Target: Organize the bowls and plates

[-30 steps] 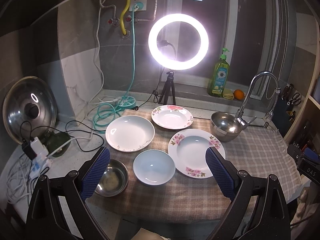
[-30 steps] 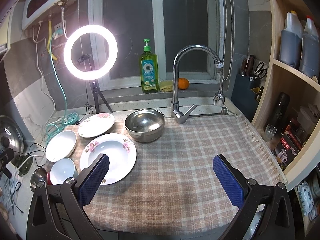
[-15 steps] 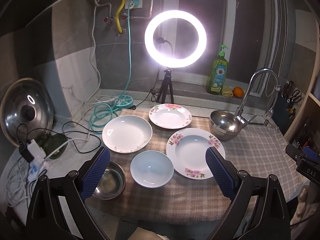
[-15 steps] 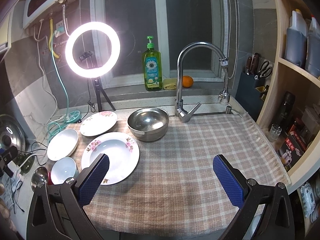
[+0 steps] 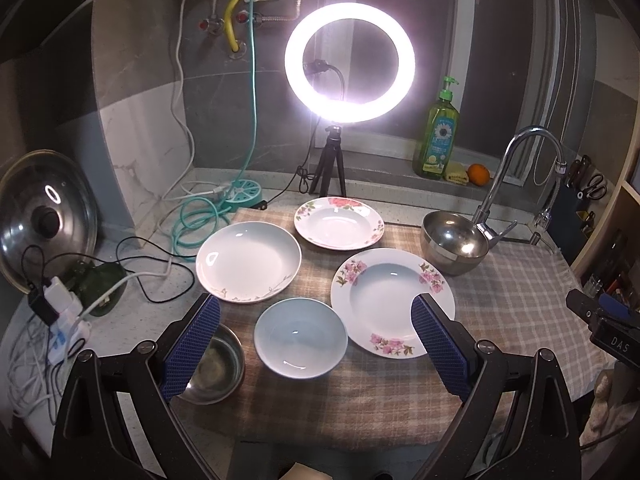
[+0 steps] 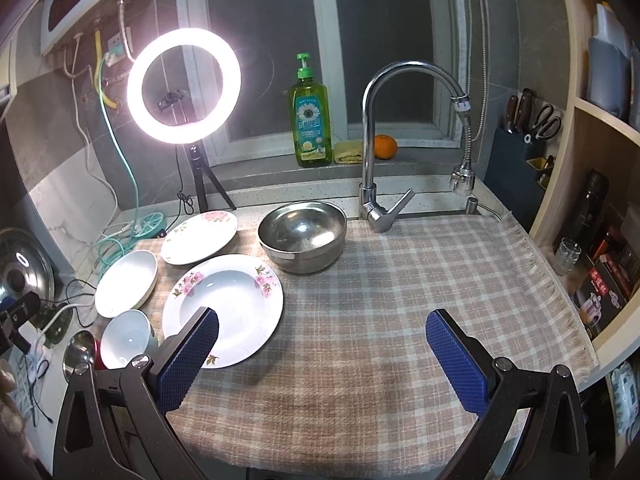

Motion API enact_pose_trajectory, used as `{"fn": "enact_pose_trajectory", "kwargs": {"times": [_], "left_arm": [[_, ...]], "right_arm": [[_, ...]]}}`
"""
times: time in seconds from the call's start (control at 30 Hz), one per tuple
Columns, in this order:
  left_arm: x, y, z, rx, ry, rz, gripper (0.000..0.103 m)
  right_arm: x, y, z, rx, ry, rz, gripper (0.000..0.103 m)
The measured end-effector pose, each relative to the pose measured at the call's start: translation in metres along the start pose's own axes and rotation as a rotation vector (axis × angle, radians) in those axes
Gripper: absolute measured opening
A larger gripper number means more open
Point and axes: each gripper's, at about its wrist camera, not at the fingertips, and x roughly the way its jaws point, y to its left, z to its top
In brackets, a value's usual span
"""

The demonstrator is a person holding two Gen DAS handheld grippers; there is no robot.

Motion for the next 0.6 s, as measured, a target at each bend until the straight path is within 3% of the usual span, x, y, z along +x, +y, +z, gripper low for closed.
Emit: {"fn": "enact_pose_trajectory", "kwargs": {"times": [0.27,0.6], "left_arm": [[0.022,0.012,0.003,-0.033,0.058,-0.019,0.097],[0.059,0.012,0.016,0.018,0.130,-0.043,0.095]], "right_arm": [[0.016,0.003,0.001,-0.038,0.000,0.009,0.102],[0.044,-0.004,0.002,-0.012,0.058,0.060,0.102]]}}
